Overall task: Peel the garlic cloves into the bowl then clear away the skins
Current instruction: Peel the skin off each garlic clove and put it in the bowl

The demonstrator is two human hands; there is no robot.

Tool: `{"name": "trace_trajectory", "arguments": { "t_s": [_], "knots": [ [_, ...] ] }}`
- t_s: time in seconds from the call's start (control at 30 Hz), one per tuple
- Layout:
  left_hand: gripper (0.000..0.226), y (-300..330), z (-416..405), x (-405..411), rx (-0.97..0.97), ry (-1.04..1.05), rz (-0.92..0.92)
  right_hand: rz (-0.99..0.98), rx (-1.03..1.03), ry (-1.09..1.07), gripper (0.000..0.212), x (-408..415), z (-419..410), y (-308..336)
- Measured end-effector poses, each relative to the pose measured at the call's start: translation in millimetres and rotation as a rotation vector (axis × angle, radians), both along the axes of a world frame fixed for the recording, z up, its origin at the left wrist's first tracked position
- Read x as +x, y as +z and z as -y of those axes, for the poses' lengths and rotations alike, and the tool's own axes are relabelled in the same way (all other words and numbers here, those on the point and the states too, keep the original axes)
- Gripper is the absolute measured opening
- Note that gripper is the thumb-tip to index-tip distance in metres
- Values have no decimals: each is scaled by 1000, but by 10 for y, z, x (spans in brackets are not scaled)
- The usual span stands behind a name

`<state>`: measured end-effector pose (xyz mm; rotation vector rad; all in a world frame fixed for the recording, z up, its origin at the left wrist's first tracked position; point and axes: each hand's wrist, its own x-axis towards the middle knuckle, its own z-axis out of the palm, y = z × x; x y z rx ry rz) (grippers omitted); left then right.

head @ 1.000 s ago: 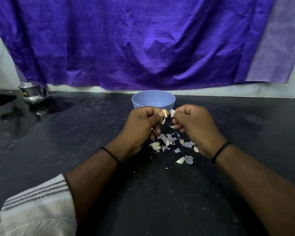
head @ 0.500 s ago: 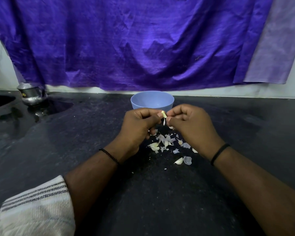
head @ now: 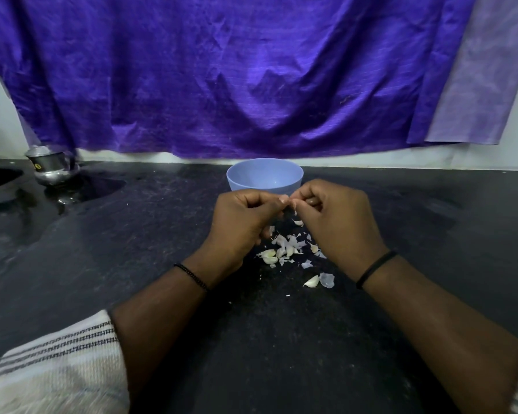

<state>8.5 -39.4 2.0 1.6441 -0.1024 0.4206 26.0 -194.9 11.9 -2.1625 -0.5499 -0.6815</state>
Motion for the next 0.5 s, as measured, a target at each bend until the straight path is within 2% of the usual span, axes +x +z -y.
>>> {"name": "trace_trajectory", "arguments": {
  "t_s": [0.23, 0.4, 0.5],
  "knots": [
    [15, -18, 10, 6, -34, 13, -30, -116, 67, -31, 9, -31, -28, 11],
    [12, -37, 56, -25, 69, 61, 32, -166, 124, -64, 10, -77, -70, -2],
    [10, -46, 72, -43, 204, 94, 97, -185, 142, -85, 11, -92, -68, -1]
  ]
}}
